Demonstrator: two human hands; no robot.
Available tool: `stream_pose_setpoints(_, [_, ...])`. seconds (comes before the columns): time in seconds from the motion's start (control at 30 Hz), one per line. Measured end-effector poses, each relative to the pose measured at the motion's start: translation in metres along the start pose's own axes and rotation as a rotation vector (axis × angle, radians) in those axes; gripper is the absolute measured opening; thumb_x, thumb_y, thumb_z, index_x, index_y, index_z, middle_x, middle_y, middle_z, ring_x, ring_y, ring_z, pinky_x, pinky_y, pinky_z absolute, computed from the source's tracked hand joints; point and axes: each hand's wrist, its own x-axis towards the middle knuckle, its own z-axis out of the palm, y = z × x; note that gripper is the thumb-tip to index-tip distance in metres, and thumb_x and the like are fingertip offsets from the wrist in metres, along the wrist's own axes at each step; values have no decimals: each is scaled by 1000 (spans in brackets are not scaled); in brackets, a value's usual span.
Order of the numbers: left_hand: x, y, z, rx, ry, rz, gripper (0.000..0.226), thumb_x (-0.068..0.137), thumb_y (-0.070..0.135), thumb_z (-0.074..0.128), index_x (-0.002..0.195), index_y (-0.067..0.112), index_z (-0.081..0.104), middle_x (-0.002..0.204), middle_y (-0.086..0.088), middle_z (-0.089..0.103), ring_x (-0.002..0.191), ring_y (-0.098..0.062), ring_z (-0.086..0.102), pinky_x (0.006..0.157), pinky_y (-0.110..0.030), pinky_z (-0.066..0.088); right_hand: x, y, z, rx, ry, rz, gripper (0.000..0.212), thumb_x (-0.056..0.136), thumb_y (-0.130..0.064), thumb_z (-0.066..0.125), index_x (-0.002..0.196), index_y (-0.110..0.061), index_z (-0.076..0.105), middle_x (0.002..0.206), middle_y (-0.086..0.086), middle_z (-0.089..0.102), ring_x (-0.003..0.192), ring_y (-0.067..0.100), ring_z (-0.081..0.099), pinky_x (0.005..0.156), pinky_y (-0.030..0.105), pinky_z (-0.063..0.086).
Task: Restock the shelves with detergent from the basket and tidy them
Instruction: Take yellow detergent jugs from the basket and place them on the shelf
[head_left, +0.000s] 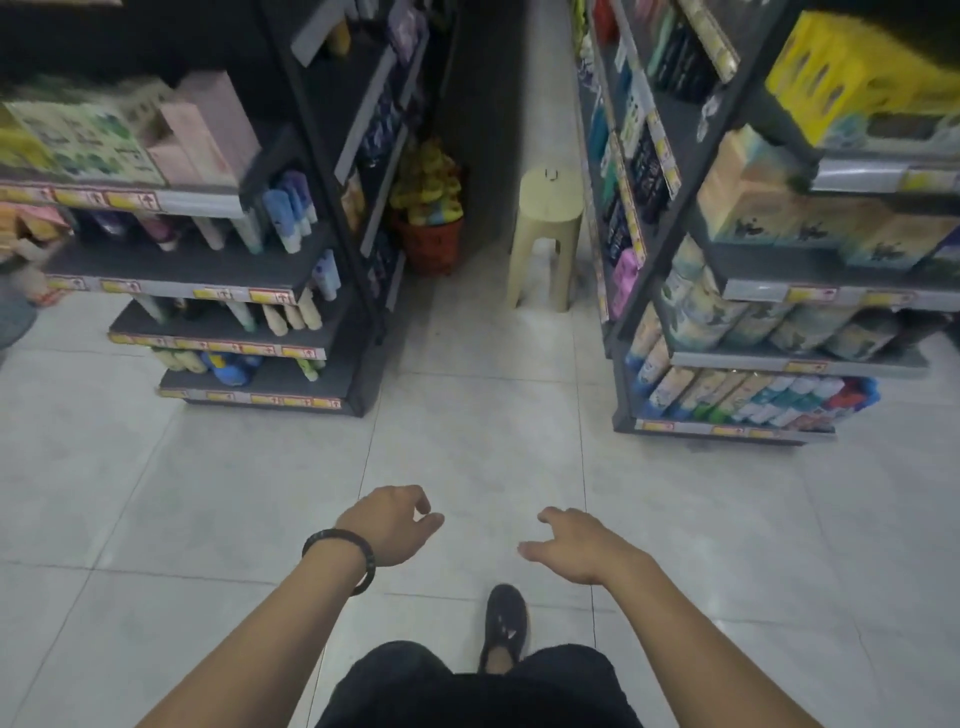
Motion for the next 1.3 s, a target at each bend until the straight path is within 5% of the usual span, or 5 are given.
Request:
stream_pose_setpoints(0.37, [190,45,-156,-10,98,-26,41,101,58,49,127,29,64,129,-2,68,113,-25,66,99,-42,56,164,-52,-213,-1,84,-53,81,94,-65,59,161,-23,38,163,4,45,142,24,51,113,39,45])
stream_pose_setpoints(0.8, [434,81,-374,70,14,47,40,105,54,44,124,25,63,128,-4,69,113,-27,66,96,-41,56,343,-140,-444,96,127,22,77,98,-57,63,161,-22,38,161,7,48,143,25,51,115,37,43])
stream_pose_setpoints(1.3, [665,189,-561,19,22,-47,34,103,50,48,118,25,65,124,-4,69,111,-27,67,95,-42,56,570,-159,-719,20,9,-35,79,101,-55,57,165,-17,31,166,12,41,147,29,48,112,37,41])
